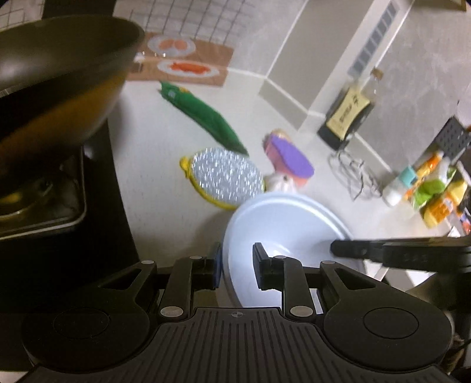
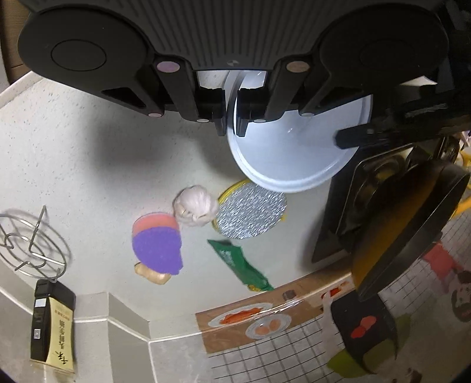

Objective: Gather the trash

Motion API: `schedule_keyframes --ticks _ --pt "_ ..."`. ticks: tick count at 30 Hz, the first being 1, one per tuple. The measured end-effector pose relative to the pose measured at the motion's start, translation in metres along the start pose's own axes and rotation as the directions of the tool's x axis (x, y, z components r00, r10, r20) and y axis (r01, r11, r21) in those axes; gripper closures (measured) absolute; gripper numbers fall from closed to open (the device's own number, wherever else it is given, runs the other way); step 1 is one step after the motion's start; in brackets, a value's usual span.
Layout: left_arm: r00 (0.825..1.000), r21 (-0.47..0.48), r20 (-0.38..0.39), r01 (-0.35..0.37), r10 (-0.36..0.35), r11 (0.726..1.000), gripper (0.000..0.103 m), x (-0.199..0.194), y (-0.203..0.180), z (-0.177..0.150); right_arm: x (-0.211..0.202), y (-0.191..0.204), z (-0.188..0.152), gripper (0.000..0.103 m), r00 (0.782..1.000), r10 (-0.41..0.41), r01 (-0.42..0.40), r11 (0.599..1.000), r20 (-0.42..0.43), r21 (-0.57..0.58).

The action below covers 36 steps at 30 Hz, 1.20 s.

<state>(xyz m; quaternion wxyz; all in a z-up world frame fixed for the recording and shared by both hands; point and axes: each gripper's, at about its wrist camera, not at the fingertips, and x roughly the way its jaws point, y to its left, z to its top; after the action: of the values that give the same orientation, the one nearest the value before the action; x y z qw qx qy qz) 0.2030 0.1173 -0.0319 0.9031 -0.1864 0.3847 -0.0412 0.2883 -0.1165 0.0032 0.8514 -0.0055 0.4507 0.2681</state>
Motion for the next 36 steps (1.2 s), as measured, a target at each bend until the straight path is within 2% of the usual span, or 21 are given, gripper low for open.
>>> schedule_keyframes --ticks 1,2,4,5,6,8,9,13,16,20,22,25,26,29,33,36 --pt "1.0 0.004 -0.004 -0.006 0.006 1.0 0.078 0.0 -0.001 -0.003 -0.002 0.001 -0.001 0.095 1.0 -0.001 0.001 1.0 0.006 -0.002" --pt "1.0 0.012 -0.004 -0.015 0.015 1.0 0.079 -0.001 0.0 -0.004 -0.005 0.002 -0.002 0.089 1.0 -0.01 0.01 1.0 0.018 -0.012" --pt "0.999 0.039 0.009 -0.039 0.038 0.998 0.08 -0.004 0.0 -0.007 -0.014 0.005 0.0 0.063 0.993 -0.083 0.087 0.995 0.081 -0.053" --pt "0.999 0.047 0.015 -0.048 0.047 0.998 0.08 -0.007 0.0 -0.008 -0.017 0.006 0.002 0.039 0.985 -0.127 0.135 0.988 0.117 -0.068" --pt "0.998 0.047 0.019 -0.053 0.053 0.997 0.08 -0.01 0.001 -0.009 -0.022 0.006 0.004 0.028 0.968 -0.184 0.2 0.976 0.171 -0.081" --pt "0.998 0.036 0.024 -0.058 0.058 0.998 0.08 -0.014 0.004 -0.01 -0.024 0.006 0.01 0.028 0.942 -0.246 0.272 0.958 0.229 -0.092" --pt "0.998 0.03 0.027 -0.063 0.062 0.998 0.08 -0.016 0.006 -0.011 -0.021 0.005 0.015 0.028 0.938 -0.256 0.285 0.953 0.233 -0.1" --pt "0.994 0.016 0.038 -0.1 0.099 0.995 0.08 -0.024 0.011 -0.013 0.006 -0.01 0.036 0.028 0.959 -0.2 0.22 0.972 0.202 -0.084" --pt "0.992 -0.008 0.047 -0.114 0.115 0.993 0.08 -0.032 0.017 -0.015 0.04 -0.03 0.048 0.028 0.982 -0.143 0.144 0.99 0.126 0.004" --pt "0.993 -0.043 0.045 -0.103 0.105 0.994 0.08 -0.038 0.024 -0.02 0.077 -0.039 0.056 0.029 0.993 -0.093 0.088 0.993 0.066 0.084" --pt "0.994 -0.052 0.043 -0.098 0.1 0.994 0.08 -0.04 0.026 -0.021 0.09 -0.035 0.059 0.03 0.994 -0.091 0.086 0.993 0.061 0.085" --pt "0.995 -0.061 0.037 -0.088 0.09 0.994 0.08 -0.039 0.028 -0.023 0.106 -0.018 0.066 0.043 0.987 -0.146 0.145 0.989 0.059 0.025" --pt "0.996 -0.066 0.034 -0.081 0.083 0.995 0.08 -0.038 0.029 -0.023 0.108 -0.015 0.066 0.048 0.985 -0.166 0.166 0.986 0.057 0.004" --pt "0.998 -0.073 0.021 -0.063 0.065 0.995 0.079 -0.032 0.028 -0.024 0.107 -0.007 0.061 0.049 0.982 -0.18 0.182 0.982 0.056 -0.041" --pt "0.998 -0.07 -0.007 -0.06 0.06 0.996 0.078 -0.02 0.026 -0.026 0.085 -0.006 0.04 0.049 0.988 -0.144 0.147 0.988 0.052 -0.048" --pt "0.999 -0.063 -0.025 -0.037 0.036 0.997 0.078 -0.012 0.023 -0.029 0.067 -0.009 0.021 0.049 0.985 -0.163 0.167 0.984 0.055 -0.065"
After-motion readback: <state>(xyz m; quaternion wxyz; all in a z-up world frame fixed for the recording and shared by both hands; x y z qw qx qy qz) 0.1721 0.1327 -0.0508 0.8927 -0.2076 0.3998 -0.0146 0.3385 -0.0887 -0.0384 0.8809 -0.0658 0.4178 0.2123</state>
